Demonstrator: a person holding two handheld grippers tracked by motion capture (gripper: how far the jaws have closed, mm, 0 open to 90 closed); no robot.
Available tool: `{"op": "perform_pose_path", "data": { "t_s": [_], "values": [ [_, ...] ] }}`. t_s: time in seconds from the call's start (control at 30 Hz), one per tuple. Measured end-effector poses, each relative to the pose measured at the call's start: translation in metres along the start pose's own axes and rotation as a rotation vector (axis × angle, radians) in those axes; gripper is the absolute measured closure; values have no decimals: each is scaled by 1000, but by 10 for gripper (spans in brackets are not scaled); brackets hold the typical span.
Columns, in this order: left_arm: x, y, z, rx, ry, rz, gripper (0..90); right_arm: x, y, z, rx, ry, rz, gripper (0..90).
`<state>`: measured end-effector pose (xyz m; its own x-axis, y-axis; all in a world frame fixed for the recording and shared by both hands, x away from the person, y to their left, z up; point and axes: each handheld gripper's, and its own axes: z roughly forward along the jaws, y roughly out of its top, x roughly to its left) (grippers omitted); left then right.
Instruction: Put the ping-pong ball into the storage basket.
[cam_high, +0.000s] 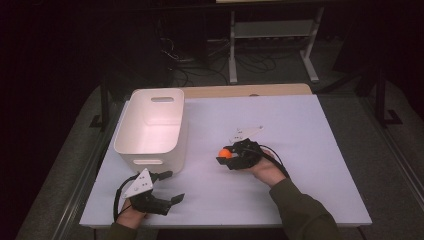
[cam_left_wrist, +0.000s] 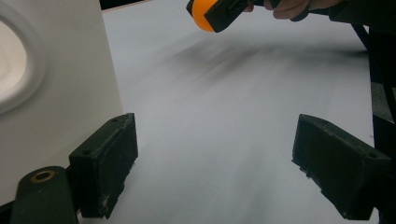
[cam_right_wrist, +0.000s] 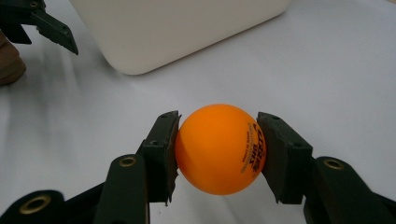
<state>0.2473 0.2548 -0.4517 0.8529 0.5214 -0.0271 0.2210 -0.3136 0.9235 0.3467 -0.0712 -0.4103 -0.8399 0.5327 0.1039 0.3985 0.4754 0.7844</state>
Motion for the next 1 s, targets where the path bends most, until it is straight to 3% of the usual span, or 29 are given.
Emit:
{"op": "perform_pose_path", "data": {
  "t_s": [1.0],
  "values": [
    [0,0,0,-4,-3,1,140,22,17,36,15,69,-36,494]
  ]
}}
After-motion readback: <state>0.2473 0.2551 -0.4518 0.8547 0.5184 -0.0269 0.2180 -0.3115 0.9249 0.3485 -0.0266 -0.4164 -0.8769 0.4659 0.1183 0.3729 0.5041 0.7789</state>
